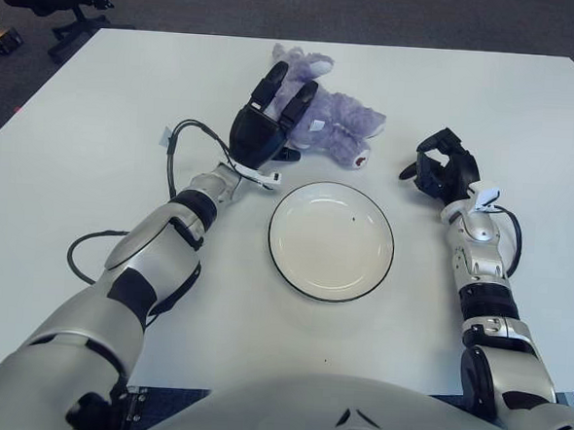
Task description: Put the doll into the plate.
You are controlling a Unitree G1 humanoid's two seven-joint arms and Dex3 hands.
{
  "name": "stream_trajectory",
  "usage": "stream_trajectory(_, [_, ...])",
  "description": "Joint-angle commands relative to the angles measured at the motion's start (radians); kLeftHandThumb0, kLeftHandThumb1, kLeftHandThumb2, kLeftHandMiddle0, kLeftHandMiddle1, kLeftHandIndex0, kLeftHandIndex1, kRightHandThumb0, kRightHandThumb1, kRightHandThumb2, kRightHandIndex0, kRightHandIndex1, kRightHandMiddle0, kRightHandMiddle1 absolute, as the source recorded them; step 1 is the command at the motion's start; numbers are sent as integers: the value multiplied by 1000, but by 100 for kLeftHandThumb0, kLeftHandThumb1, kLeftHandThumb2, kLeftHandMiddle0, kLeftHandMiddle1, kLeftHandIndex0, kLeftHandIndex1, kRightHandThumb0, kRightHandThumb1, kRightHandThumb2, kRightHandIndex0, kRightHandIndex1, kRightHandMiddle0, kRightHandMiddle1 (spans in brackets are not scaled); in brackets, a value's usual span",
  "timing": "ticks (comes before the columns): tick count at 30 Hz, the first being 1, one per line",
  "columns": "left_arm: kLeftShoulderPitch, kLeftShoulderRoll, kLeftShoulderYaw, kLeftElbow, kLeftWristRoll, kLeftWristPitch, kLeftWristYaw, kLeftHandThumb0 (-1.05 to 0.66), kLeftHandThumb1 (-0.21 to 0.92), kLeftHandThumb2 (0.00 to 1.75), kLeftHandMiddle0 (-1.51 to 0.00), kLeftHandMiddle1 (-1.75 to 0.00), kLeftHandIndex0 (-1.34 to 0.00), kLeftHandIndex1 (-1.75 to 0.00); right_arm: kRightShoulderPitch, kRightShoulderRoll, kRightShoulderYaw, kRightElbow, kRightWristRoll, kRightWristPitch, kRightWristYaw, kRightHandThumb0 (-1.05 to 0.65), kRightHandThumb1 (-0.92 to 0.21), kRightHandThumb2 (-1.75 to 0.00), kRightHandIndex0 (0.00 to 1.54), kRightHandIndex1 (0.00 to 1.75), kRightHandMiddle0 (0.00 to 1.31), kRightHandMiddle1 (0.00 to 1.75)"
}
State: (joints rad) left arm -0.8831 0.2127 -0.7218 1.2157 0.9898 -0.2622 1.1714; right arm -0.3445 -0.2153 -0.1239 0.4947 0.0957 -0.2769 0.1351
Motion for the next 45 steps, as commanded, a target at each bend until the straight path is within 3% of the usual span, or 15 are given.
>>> stream_trajectory(1, [9,-16,-10,21,-2,10,-10,-32,81,0,-20,0,-24,0,40,6,12,35,-17,57,4,-38,-66,-86,91,175,36,175])
stream_trajectory(16, [-13,-52,-24,43,19,70,93,-32,82,0,-21,-1,-27,-1,51,7,15,16,-19,64,2,-38,-66,-86,91,175,36,175])
stream_trajectory(20, [-27,-72,-42,63,40,123,191,-29,82,0,-26,-3,-38,-6,55,8,16,10,-19,65,2,-38,-66,-86,91,175,36,175])
stream_trajectory(26, [-45,-90,-53,89,43,133,251,-17,86,1,-39,-6,-57,-9,60,10,17,3,-21,67,0,-38,-66,-86,91,175,36,175])
stream_trajectory(27, [-52,-94,-55,94,44,130,261,-16,87,1,-42,-14,-62,-10,61,10,18,1,-21,68,0,-38,-66,-86,91,175,36,175])
stream_trajectory(29, [-59,-99,-59,100,45,126,273,-11,90,2,-41,-62,-76,-16,63,11,19,-3,-21,70,0,-38,-66,-86,91,175,36,175])
stream_trajectory(30, [-61,-100,-60,103,44,125,276,-10,90,2,-40,-71,-78,-17,63,11,19,-5,-21,71,-1,-38,-66,-86,91,175,36,175])
stream_trajectory(31, [-61,-100,-60,104,44,125,279,-7,91,8,-40,-100,-74,-50,64,11,19,-7,-21,72,-1,-38,-66,-86,91,175,36,175])
stream_trajectory(33, [-63,-101,-62,107,42,124,282,-3,91,14,-38,-125,-69,-80,65,11,19,-9,-21,74,-1,-38,-66,-86,91,175,36,175])
stream_trajectory(35, [-64,-101,-63,110,40,123,283,-2,89,22,-37,-141,-67,-94,68,12,21,-15,-21,78,-3,-38,-66,-86,91,175,36,175])
stream_trajectory(36, [-65,-101,-63,110,40,122,284,-1,78,44,-36,-153,-66,-106,69,13,21,-18,-22,80,-3,-38,-66,-86,91,175,36,175])
stream_trajectory(40, [-71,-96,-64,111,38,104,288,0,57,87,-37,-170,-59,-135,72,13,23,-24,-22,84,-5,-38,-66,-86,90,175,36,175])
stream_trajectory(45, [-77,-84,-69,111,39,44,293,0,48,106,-37,-174,-51,-157,72,13,25,-25,-22,86,-7,-38,-66,-86,90,175,36,175])
